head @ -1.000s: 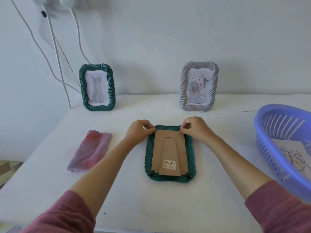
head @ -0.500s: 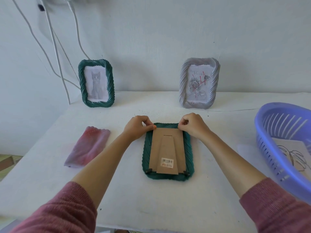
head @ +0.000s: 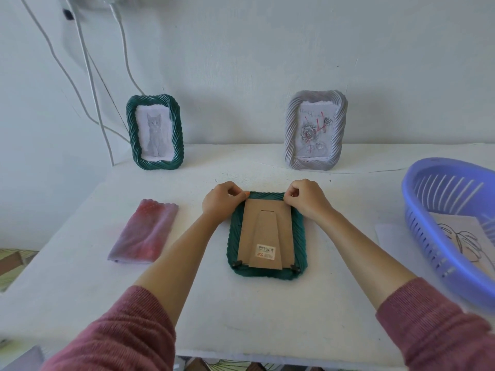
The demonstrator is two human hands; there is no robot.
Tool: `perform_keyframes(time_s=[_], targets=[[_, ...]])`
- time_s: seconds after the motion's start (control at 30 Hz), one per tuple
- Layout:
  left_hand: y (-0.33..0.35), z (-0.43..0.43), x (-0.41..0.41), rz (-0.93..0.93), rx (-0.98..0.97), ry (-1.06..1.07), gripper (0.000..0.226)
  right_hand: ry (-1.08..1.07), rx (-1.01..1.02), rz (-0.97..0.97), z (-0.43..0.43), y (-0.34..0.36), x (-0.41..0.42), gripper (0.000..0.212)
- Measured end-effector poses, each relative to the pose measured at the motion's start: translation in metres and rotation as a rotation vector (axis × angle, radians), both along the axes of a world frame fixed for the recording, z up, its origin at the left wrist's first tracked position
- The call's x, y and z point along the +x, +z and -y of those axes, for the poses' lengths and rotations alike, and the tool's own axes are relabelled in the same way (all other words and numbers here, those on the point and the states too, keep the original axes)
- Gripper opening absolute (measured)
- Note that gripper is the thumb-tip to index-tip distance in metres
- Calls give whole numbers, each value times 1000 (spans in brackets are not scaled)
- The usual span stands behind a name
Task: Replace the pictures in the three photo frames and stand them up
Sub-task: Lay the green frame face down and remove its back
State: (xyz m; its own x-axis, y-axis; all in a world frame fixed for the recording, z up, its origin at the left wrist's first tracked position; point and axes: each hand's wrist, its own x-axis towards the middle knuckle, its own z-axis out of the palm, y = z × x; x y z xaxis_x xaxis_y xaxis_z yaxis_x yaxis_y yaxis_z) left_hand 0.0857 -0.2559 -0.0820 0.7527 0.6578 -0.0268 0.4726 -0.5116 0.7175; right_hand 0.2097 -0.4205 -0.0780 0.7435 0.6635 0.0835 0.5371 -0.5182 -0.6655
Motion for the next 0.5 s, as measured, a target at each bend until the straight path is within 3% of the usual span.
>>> perform_keyframes(time_s=[0.1, 0.2, 0.37, 0.5], targets=[[-4, -4, -11, 169, -187, 46, 24, -20, 88, -62, 10, -4, -5, 15], [-3, -2, -28, 250, -239, 54, 17, -92, 231, -101, 25, -5, -14, 17], [-5, 13, -60, 227, -199, -40, 5, -112, 222, 1, 47, -12, -49, 16], [-11, 36, -94, 211, 2, -170, 6, -71, 151, 161, 64, -14, -86, 13]])
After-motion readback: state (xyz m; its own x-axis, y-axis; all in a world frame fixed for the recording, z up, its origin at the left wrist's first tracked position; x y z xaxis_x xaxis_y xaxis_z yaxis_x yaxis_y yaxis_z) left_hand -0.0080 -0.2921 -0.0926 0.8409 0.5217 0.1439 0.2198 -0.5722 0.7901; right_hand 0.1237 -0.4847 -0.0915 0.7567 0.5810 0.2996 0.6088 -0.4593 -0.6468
